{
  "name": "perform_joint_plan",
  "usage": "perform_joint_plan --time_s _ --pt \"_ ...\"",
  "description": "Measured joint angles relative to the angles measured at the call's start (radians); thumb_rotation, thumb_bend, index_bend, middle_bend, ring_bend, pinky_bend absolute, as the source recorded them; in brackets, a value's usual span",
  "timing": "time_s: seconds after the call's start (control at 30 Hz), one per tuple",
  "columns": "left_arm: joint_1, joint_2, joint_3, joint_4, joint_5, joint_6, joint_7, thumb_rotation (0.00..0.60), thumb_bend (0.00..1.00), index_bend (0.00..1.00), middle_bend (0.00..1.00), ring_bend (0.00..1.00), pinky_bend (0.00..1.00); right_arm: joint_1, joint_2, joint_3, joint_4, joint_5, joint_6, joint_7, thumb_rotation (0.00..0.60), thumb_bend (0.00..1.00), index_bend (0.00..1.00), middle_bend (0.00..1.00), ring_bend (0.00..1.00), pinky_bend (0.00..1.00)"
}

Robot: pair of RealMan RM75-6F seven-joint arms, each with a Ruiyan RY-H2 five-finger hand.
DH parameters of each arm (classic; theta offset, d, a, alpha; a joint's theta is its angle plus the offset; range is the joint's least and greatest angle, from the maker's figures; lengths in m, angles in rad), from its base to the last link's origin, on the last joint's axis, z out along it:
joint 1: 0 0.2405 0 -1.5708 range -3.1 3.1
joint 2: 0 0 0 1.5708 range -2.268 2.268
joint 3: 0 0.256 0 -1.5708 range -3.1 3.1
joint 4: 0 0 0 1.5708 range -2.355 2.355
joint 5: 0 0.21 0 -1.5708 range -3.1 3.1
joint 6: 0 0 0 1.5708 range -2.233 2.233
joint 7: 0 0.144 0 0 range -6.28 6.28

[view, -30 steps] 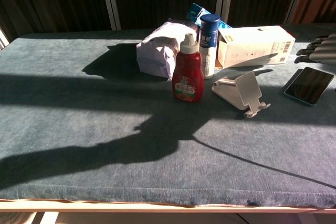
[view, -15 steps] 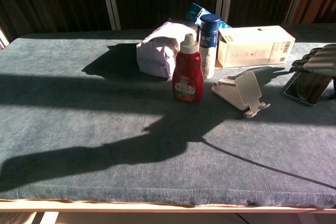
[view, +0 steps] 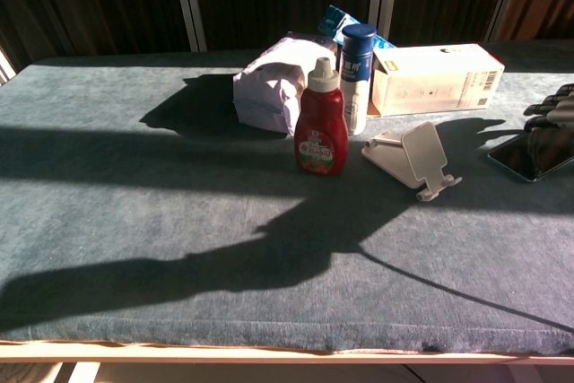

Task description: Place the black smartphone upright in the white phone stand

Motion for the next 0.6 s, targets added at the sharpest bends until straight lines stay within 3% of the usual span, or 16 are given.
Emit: perform_joint_plan --time_s 0.27,0.47,0.6 --pt "0.000 0.001 0.005 -0.003 0.008 0.001 0.002 0.600 0.37 0.00 0.01 0.00 0.05 -0.035 0.093 -0.021 -0.163 -0.026 0.021 0.088 0.600 0.30 0.48 0.00 0.00 0.00" --pt "0.002 0.002 0.007 -0.003 0.013 0.005 0.001 0.600 0.37 0.00 0.01 0.00 0.05 -0.054 0.144 -0.021 -0.223 -0.027 0.026 0.180 0.600 0.30 0.37 0.01 0.00 0.00" --pt "0.001 0.000 0.007 -0.003 0.011 0.003 0.005 0.600 0.37 0.00 0.01 0.00 0.05 -0.058 0.155 -0.012 -0.232 -0.040 0.026 0.258 0.600 0.30 0.36 0.10 0.00 0.00"
